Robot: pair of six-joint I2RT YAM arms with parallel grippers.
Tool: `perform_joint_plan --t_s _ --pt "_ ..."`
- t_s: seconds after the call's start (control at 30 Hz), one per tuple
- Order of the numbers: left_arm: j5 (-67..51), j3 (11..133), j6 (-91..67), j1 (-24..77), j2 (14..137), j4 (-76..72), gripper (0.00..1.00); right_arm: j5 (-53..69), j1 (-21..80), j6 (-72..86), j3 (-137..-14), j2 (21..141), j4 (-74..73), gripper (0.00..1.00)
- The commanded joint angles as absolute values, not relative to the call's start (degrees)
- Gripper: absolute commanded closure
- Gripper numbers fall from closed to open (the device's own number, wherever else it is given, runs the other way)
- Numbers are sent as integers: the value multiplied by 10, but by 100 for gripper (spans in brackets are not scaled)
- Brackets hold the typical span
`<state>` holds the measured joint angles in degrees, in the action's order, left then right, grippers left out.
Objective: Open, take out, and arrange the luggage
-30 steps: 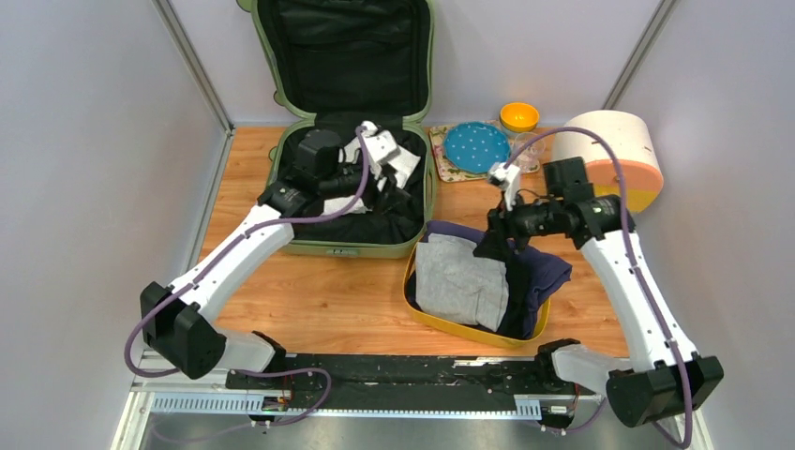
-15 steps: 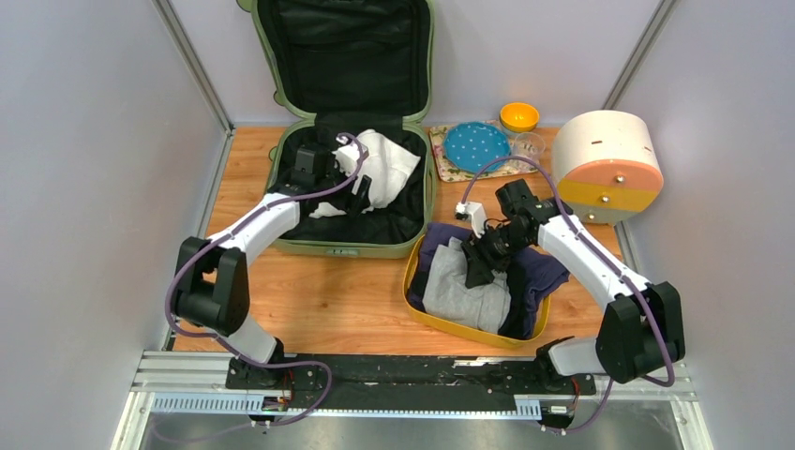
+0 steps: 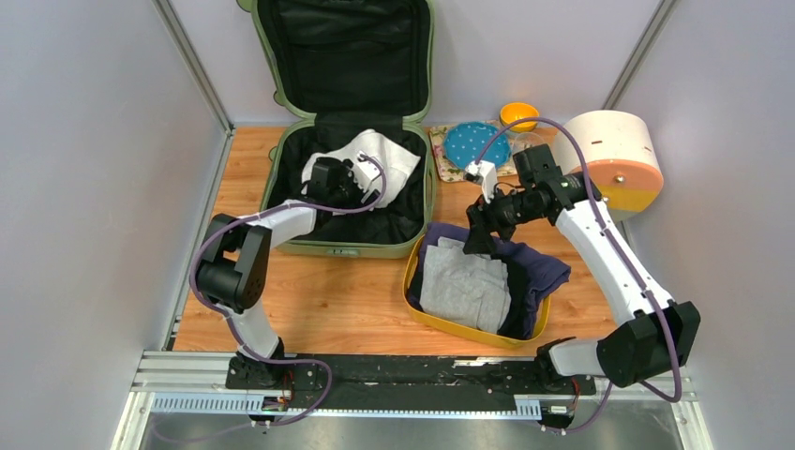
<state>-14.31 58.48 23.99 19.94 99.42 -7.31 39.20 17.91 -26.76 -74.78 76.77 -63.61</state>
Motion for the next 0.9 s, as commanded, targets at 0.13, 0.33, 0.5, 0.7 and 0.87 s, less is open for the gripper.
perform_joint_plan --t_s 0.13,0.33,0.5,0.7,0.87 --pt "-169 627 211 196 1017 -100 27 408 166 -267 -809 782 -664 29" --pt "-164 643 58 198 939 -26 16 405 158 -272 -817 785 -670 29" --pt "23 704 -70 241 944 27 16 411 152 -268 -820 795 -664 26" --pt "141 847 -141 260 1058 83 15 416 152 -264 -840 819 -660 26" --pt "203 919 -154 279 1137 97 15 410 149 -265 -845 827 -655 26"
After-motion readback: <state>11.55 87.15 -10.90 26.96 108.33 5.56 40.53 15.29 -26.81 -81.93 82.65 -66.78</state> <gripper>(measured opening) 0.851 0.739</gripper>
